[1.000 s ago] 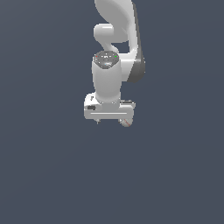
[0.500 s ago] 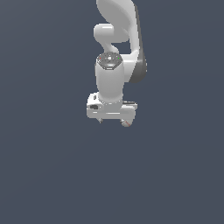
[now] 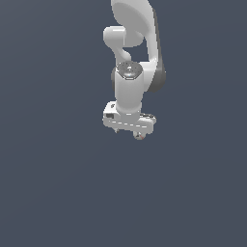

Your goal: Pick up the object and move it to a goal position.

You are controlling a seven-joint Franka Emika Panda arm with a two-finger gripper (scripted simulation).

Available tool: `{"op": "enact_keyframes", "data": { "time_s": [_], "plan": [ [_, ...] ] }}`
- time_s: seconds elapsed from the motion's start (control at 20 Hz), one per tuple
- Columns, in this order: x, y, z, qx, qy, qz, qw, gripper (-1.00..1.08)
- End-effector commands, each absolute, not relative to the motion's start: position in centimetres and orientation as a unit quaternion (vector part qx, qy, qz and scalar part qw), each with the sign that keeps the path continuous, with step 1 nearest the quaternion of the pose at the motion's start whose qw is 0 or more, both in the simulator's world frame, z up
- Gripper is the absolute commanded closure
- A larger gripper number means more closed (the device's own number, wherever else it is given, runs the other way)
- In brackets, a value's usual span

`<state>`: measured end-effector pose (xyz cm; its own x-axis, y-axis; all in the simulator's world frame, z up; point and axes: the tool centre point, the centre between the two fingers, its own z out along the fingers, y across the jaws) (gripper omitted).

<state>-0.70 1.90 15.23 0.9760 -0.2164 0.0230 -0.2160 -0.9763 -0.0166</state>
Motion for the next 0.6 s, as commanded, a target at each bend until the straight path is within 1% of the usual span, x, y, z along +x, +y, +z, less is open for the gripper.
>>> {"op": "enact_keyframes", "data": {
  "time_s": [0.0,0.55],
  "plan": [
    [-1.3,2.6,14.7,-0.991,0.135,-0.011,0.007,-0.92],
    [-4.0,5.5,12.5,-0.968,0.251,-0.005,0.005,-0.92]
  ]
}}
